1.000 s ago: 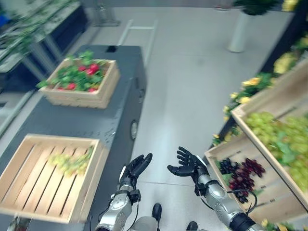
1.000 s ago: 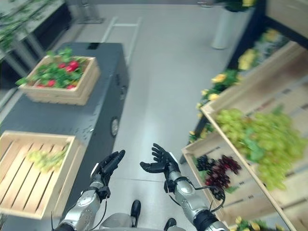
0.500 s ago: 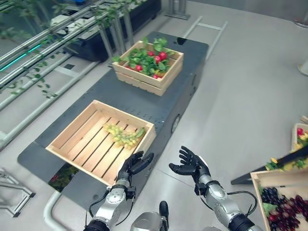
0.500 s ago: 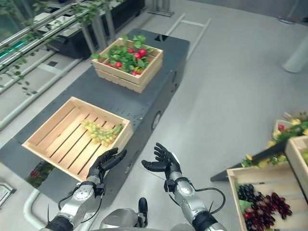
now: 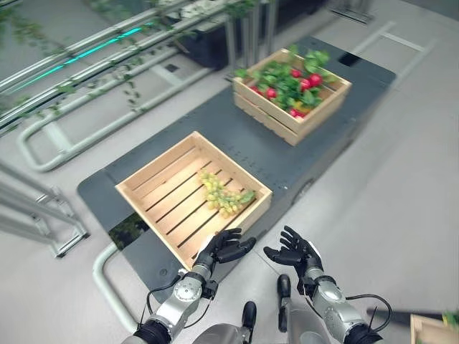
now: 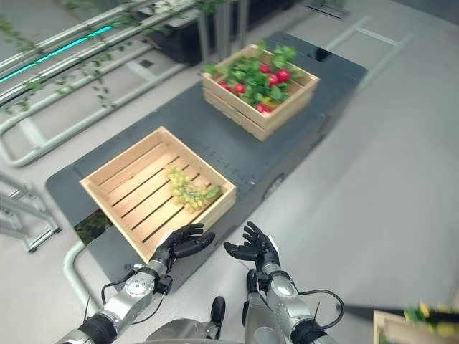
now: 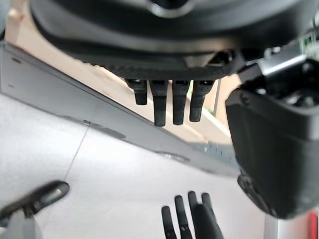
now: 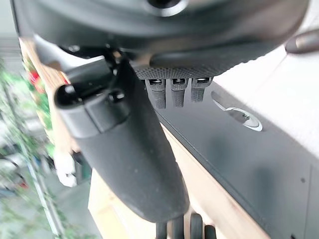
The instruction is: Pick up the fruits from the basket on one side to the basket on the other side
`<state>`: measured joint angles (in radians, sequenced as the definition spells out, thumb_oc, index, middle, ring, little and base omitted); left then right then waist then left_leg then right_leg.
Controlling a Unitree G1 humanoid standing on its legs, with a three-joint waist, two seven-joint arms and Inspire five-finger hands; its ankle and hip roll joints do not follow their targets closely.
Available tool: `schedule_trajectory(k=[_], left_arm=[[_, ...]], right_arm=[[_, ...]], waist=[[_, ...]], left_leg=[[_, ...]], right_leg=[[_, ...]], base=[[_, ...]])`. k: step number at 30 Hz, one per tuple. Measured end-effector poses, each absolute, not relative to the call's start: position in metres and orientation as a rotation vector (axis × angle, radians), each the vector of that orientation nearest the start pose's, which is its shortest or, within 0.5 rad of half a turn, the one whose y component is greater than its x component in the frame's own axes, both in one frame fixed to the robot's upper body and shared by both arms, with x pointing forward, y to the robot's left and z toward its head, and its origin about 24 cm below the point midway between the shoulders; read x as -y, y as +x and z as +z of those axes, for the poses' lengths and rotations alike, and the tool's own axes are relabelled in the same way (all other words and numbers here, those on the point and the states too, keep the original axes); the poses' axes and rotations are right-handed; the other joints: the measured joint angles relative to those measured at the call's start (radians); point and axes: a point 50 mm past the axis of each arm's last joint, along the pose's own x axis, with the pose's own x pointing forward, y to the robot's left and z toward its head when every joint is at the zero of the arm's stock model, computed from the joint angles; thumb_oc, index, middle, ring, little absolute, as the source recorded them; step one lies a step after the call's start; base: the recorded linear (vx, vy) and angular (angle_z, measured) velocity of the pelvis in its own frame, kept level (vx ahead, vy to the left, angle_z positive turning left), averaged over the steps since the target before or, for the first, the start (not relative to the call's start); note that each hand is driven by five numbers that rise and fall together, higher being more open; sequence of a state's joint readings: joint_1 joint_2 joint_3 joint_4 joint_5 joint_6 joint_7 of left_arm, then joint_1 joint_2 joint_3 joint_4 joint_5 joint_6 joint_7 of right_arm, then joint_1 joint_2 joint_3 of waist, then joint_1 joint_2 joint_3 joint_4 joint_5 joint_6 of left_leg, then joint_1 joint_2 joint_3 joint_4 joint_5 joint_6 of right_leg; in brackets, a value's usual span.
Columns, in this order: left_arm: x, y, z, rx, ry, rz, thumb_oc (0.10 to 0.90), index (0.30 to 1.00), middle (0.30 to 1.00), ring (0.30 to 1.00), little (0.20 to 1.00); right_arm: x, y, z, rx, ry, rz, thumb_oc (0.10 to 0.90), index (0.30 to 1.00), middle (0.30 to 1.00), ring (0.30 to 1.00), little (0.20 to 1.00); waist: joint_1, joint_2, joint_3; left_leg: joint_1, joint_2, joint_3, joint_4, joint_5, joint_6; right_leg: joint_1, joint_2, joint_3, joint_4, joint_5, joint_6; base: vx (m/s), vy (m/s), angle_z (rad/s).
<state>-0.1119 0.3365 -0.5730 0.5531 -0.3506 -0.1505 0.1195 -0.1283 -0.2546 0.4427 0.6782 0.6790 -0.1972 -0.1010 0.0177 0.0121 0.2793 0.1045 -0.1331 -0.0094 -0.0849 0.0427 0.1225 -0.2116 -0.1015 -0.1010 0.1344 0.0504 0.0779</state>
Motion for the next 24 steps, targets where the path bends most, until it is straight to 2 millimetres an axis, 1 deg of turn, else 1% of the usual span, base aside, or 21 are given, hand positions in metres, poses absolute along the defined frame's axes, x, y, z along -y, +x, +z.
schedule_trajectory(k=[1,2,3,4,5,7,8,9,11,12,13,14,15,16,17,18,19,20,21,22,24], left_arm=[[-0.144,0.220,-0.067,-0.446,0.159,-0.254,0.800,0.900,0.900,0.900,0.900],[-0.147,0.215,-0.070,-0.460,0.156,-0.252,0.800,0.900,0.900,0.900,0.900],[-0.152,0.210,-0.073,-0.476,0.158,-0.247,0.800,0.900,0.900,0.900,0.900],[-0.156,0.208,-0.074,-0.485,0.168,-0.250,0.800,0.900,0.900,0.900,0.900],[-0.158,0.208,-0.073,-0.478,0.196,-0.265,0.800,0.900,0.900,0.900,0.900],[-0.157,0.212,-0.067,-0.446,0.218,-0.284,0.800,0.900,0.900,0.900,0.900],[-0.155,0.214,-0.065,-0.432,0.221,-0.289,0.800,0.900,0.900,0.900,0.900],[-0.151,0.218,-0.059,-0.399,0.226,-0.300,0.800,0.900,0.900,0.900,0.900],[-0.147,0.224,-0.051,-0.338,0.231,-0.306,0.800,0.900,0.900,0.900,0.900],[-0.145,0.227,-0.048,-0.319,0.242,-0.310,0.800,0.900,0.900,0.900,0.900],[-0.139,0.235,-0.041,-0.272,0.266,-0.319,0.800,0.900,0.900,0.900,0.900],[-0.136,0.239,-0.035,-0.228,0.277,-0.324,0.800,0.900,0.900,0.900,0.900],[-0.135,0.243,-0.029,-0.179,0.286,-0.313,0.800,0.900,0.900,0.900,0.900],[-0.133,0.251,-0.020,-0.124,0.294,-0.300,0.800,0.900,0.900,0.900,0.900],[-0.132,0.256,-0.013,-0.089,0.296,-0.290,0.800,0.900,0.900,0.900,0.900],[-0.131,0.263,-0.003,-0.031,0.312,-0.272,0.800,0.900,0.900,0.900,0.900],[-0.131,0.265,0.003,0.005,0.327,-0.262,0.800,0.900,0.900,0.900,0.900],[-0.131,0.267,0.012,0.070,0.371,-0.239,0.800,0.900,0.900,0.900,0.900],[-0.133,0.271,0.022,0.140,0.415,-0.217,0.800,0.900,0.900,0.900,0.900],[-0.134,0.274,0.028,0.176,0.440,-0.204,0.800,0.900,0.900,0.900,0.900],[-0.141,0.283,0.043,0.269,0.532,-0.156,0.800,0.900,0.900,0.900,0.900]], right_arm=[[0.154,0.235,-0.070,-0.474,0.218,0.011,0.800,0.900,0.900,0.900,0.900],[0.152,0.237,-0.068,-0.464,0.224,0.018,0.800,0.900,0.900,0.900,0.900],[0.149,0.239,-0.063,-0.441,0.234,0.030,0.800,0.900,0.900,0.900,0.900],[0.147,0.241,-0.060,-0.424,0.242,0.037,0.800,0.900,0.900,0.900,0.900],[0.147,0.243,-0.057,-0.410,0.240,0.040,0.800,0.900,0.900,0.900,0.900],[0.151,0.246,-0.055,-0.400,0.232,0.034,0.800,0.900,0.900,0.900,0.900],[0.153,0.246,-0.054,-0.400,0.226,0.032,0.800,0.900,0.900,0.900,0.900],[0.159,0.246,-0.054,-0.401,0.208,0.025,0.800,0.900,0.900,0.900,0.900],[0.166,0.245,-0.054,-0.402,0.186,0.013,0.800,0.900,0.900,0.900,0.900],[0.168,0.245,-0.054,-0.404,0.181,0.004,0.800,0.900,0.900,0.900,0.900],[0.174,0.244,-0.054,-0.406,0.167,-0.024,0.800,0.900,0.900,0.900,0.900],[0.177,0.243,-0.054,-0.406,0.159,-0.035,0.800,0.900,0.900,0.900,0.900],[0.178,0.244,-0.053,-0.399,0.155,-0.045,0.800,0.900,0.900,0.900,0.900],[0.179,0.249,-0.049,-0.383,0.148,-0.055,0.800,0.900,0.900,0.900,0.900],[0.180,0.253,-0.046,-0.369,0.145,-0.060,0.800,0.900,0.900,0.900,0.900],[0.180,0.257,-0.041,-0.341,0.151,-0.069,0.800,0.900,0.900,0.900,0.900],[0.181,0.259,-0.038,-0.325,0.156,-0.073,0.800,0.900,0.900,0.900,0.900],[0.182,0.258,-0.035,-0.300,0.162,-0.089,0.800,0.900,0.900,0.900,0.900],[0.183,0.260,-0.032,-0.275,0.165,-0.102,0.800,0.900,0.900,0.900,0.900],[0.184,0.260,-0.031,-0.266,0.168,-0.111,0.800,0.900,0.900,0.900,0.900],[0.186,0.261,-0.029,-0.252,0.172,-0.125,0.800,0.900,0.900,0.900,0.900]], waist=[[0.013,0.004,-0.002],[0.019,0.007,-0.005],[0.021,0.007,-0.005],[0.025,0.002,-0.008],[0.025,-0.002,-0.013],[0.024,-0.003,-0.013],[0.023,-0.002,-0.013],[0.022,-0.001,-0.014],[0.021,0.001,-0.013],[0.016,-0.001,-0.012],[0.012,-0.009,-0.007],[0.011,-0.005,-0.005],[0.011,0.008,0.003],[0.009,0.023,0.022],[0.008,0.033,0.039],[0.006,0.048,0.066],[0.001,0.057,0.078],[-0.003,0.069,0.087],[-0.002,0.074,0.090],[0.000,0.071,0.093],[-0.001,0.068,0.111]], left_leg=[[0.017,0.020,0.022,0.002,-0.017,-0.019],[0.029,0.033,0.023,0.003,-0.026,-0.029],[0.045,0.060,0.030,0.010,-0.045,-0.045],[0.058,0.073,0.036,0.018,-0.060,-0.063],[0.060,0.089,0.039,0.027,-0.074,-0.075],[0.058,0.109,0.040,0.040,-0.088,-0.091],[0.057,0.111,0.040,0.044,-0.089,-0.092],[0.043,0.118,0.043,0.066,-0.096,-0.103],[0.016,0.115,0.047,0.109,-0.104,-0.113],[-0.015,0.109,0.049,0.159,-0.115,-0.129],[-0.110,0.088,0.076,0.304,-0.126,-0.145],[-0.159,0.094,0.110,0.352,-0.133,-0.150],[-0.184,0.124,0.129,0.329,-0.127,-0.159],[-0.197,0.156,0.129,0.255,-0.107,-0.186],[-0.198,0.176,0.132,0.206,-0.090,-0.205],[-0.202,0.203,0.136,0.161,-0.082,-0.205],[-0.200,0.211,0.134,0.148,-0.075,-0.199],[-0.198,0.218,0.133,0.138,-0.072,-0.200],[-0.194,0.217,0.127,0.127,-0.058,-0.189],[-0.195,0.216,0.125,0.111,-0.034,-0.177],[-0.190,0.215,0.126,0.085,0.052,-0.147]], right_leg=[[0.027,0.018,-0.012,-0.021,0.030,-0.029],[0.055,0.034,-0.009,-0.047,0.035,-0.036],[0.098,0.059,-0.013,-0.096,0.042,-0.046],[0.133,0.082,-0.012,-0.136,0.055,-0.062],[0.151,0.099,-0.013,-0.166,0.060,-0.071],[0.168,0.116,-0.016,-0.188,0.060,-0.073],[0.169,0.119,-0.016,-0.190,0.058,-0.077],[0.172,0.120,-0.020,-0.199,0.053,-0.082],[0.171,0.114,-0.030,-0.202,0.046,-0.105],[0.171,0.103,-0.048,-0.203,0.047,-0.114],[0.168,0.071,-0.068,-0.200,0.049,-0.127],[0.169,0.056,-0.080,-0.202,0.047,-0.129],[0.170,0.056,-0.094,-0.201,0.042,-0.125],[0.169,0.059,-0.108,-0.201,0.040,-0.121],[0.170,0.061,-0.115,-0.198,0.040,-0.119],[0.167,0.065,-0.127,-0.183,0.036,-0.110],[0.165,0.065,-0.127,-0.169,0.025,-0.109],[0.150,0.066,-0.130,-0.157,0.019,-0.100],[0.127,0.065,-0.135,-0.142,0.016,-0.093],[0.117,0.062,-0.139,-0.139,0.019,-0.089],[0.114,0.057,-0.157,-0.137,0.023,-0.072]], base=[[0.24,-0.217,0.28],[0.19,-0.182,-0.09],[0.16,-0.145,-0.22],[0.20,-0.159,-0.23],[0.16,-0.120,-0.15],[0.11,-0.069,-0.05],[0.09,-0.032,-0.01],[0.07,-0.007,0.03],[-0.03,0.018,0.15],[-0.12,0.058,0.50],[-0.12,0.123,0.63],[-0.12,0.177,0.62],[-0.05,0.234,0.42],[-0.02,0.197,0.29],[0.00,0.159,0.21],[-0.03,0.081,0.10],[-0.02,0.084,0.05],[0.01,0.088,-0.10],[0.01,0.109,-0.16],[0.00,0.116,-0.20],[-0.02,0.102,-0.07]])
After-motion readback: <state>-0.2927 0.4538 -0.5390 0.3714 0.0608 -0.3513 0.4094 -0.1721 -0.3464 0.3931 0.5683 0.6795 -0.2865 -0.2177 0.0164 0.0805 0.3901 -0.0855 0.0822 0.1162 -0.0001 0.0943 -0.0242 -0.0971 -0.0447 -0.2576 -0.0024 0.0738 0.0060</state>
